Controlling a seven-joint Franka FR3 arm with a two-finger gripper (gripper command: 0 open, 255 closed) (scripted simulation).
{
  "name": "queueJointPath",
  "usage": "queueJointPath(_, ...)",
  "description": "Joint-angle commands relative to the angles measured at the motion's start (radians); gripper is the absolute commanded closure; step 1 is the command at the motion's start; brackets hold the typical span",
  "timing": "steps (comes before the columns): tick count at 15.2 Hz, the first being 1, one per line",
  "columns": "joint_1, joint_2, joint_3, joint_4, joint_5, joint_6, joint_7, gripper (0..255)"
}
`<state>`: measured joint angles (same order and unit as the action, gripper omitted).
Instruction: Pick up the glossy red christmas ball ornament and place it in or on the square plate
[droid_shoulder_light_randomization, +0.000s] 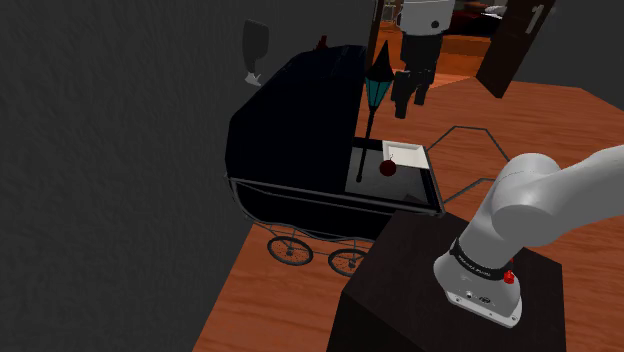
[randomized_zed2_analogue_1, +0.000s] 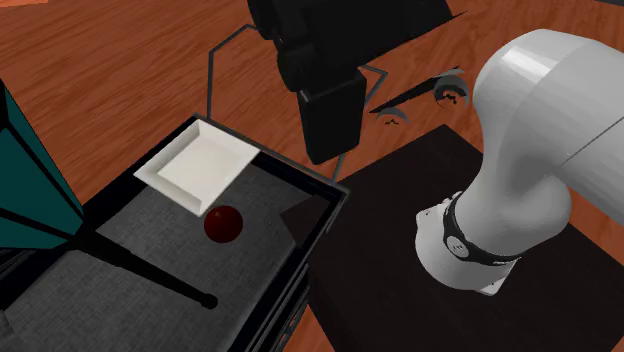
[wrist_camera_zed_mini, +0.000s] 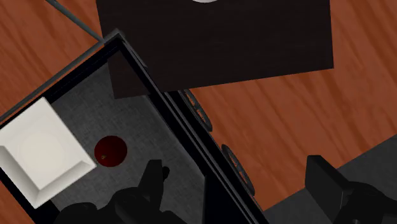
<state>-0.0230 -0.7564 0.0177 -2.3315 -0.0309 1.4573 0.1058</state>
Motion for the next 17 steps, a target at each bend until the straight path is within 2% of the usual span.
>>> queueJointPath(1, 0.0, 0.0, 0.0, 0.0, 0.0, 0.0, 0.0, 0)
queueJointPath(9, -0.045, 0.069, -0.055, -0.184, -0.106, 0.249, -0.047, 0)
queueJointPath(17, -0.11, 0.237, -0.118, -0.289, -0.228, 0.525, -0.068, 0)
